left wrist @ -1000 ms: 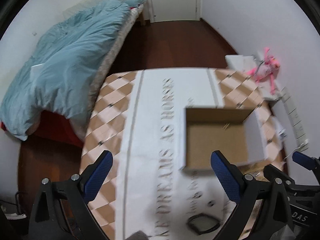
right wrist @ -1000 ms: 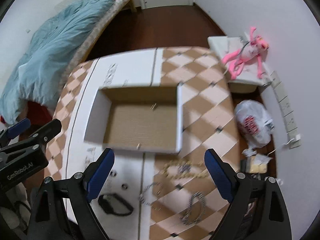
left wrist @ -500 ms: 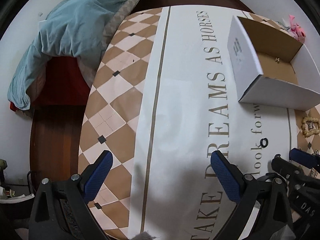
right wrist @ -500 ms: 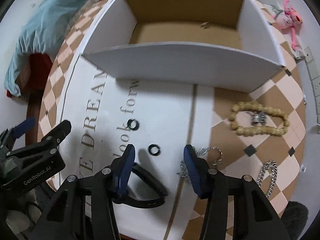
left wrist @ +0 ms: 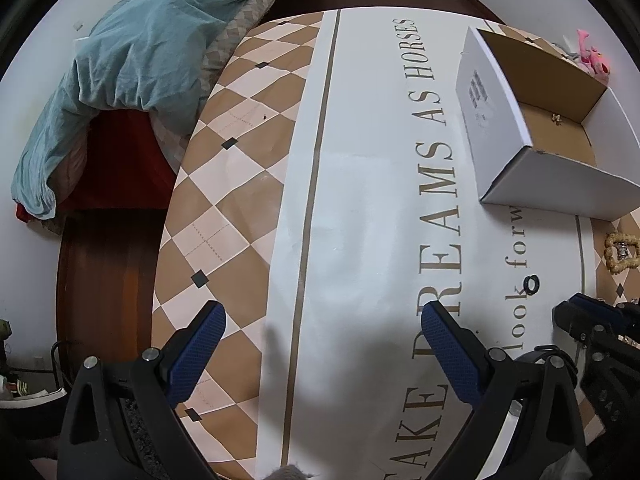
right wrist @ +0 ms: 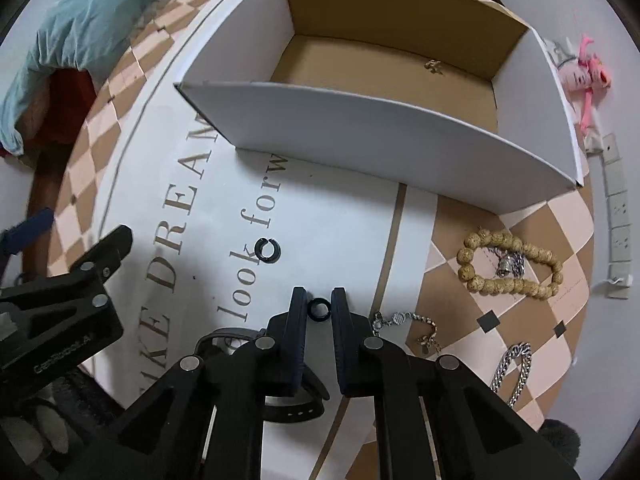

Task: Organize jewelry
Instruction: 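Grasp a small black ring with the left gripper while the right gripper grasps the other ring, then move both rings over the white box and open both grippers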

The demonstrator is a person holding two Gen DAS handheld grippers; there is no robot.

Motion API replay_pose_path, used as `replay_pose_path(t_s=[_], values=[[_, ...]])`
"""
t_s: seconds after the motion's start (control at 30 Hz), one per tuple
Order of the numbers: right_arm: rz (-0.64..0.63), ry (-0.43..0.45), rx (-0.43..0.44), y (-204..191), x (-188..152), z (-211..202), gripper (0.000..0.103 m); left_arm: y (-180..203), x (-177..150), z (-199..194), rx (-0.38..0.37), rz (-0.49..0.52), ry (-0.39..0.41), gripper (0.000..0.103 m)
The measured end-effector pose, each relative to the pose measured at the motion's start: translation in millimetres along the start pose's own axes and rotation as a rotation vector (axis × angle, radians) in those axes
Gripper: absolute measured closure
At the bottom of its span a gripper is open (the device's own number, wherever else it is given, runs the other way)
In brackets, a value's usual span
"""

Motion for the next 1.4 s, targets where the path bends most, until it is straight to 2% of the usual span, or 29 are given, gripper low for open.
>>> replay_pose_path(t_s=[0.13,0.27,0.33,0.4,0.47,0.53,0.57,0.63,0.7,0.77,0.8,0.83,1.03,1.17,1.3,1.4], values=[[0.098,0.032,0.068,30.8,0.5,-17.7,0.091,8.3,2.5,-3.8,-0.028,0.013,0.011,0.003],[0.18,0.058,0.055,68.7,0.1,-26.7,0.09,33.6,10.5,-2.3,-0.106,0.04,0.007,0.004],[0.205,0.06,0.046,78.7,1.6,-24.1,0.091,53.9,14.5,1.1,-0.176,0.066,-0.003,0.004],[0.229,0.062,0.032,89.7,-1.8,-22.9,0.09,70.0,16.5,4.2,-0.211,0.101,-0.008,0.004],[0.248,0.066,0.021,97.1,-4.4,-21.2,0.09,86.7,15.9,7.8,-0.224,0.148,-0.016,0.013],[0.257,0.063,0.014,105.0,-2.5,-18.9,0.09,98.7,12.6,14.0,-0.233,0.179,-0.045,0.04],[0.264,0.064,0.013,108.9,-3.9,-18.7,0.09,102.0,11.8,17.1,-0.241,0.184,-0.059,0.045],[0.273,0.066,0.011,105.2,-4.8,-14.4,0.09,107.2,10.2,21.3,-0.243,0.193,-0.075,0.062],[0.281,0.066,0.014,104.8,-4.4,-12.2,0.09,110.5,10.1,20.4,-0.243,0.203,-0.068,0.067],[0.287,0.068,0.013,107.0,-5.4,-12.0,0.09,113.3,11.1,19.5,-0.248,0.216,-0.067,0.08],[0.288,0.067,0.014,106.1,-4.8,-11.4,0.09,115.2,11.5,18.9,-0.249,0.222,-0.067,0.09],[0.29,0.067,0.014,105.2,-4.5,-11.6,0.09,117.1,11.6,18.7,-0.25,0.229,-0.068,0.092],[0.298,0.097,0.032,104.9,0.0,-25.3,0.09,118.7,11.3,9.3,-0.28,0.213,-0.051,0.093],[0.308,0.148,0.08,106.6,7.6,-52.6,0.09,115.1,22.6,-27.2,-0.345,0.189,0.008,0.093],[0.303,0.191,0.129,111.3,33.9,-74.5,0.09,118.1,61.3,-58.3,-0.441,0.162,0.049,0.093],[0.279,0.191,0.125,116.6,63.7,-72.2,0.09,119.4,91.6,-55.3,-0.481,0.14,0.035,0.093]])
Point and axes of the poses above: each gripper's, at about its wrist camera, not at the fingertips, and z roughly the way its jaws point, y to its right, x to its top, the point moved 3 cm from there along z, roughly the way its jaws point, and after that the axes turned 12 degrees about -x, right-handed, at the moved point
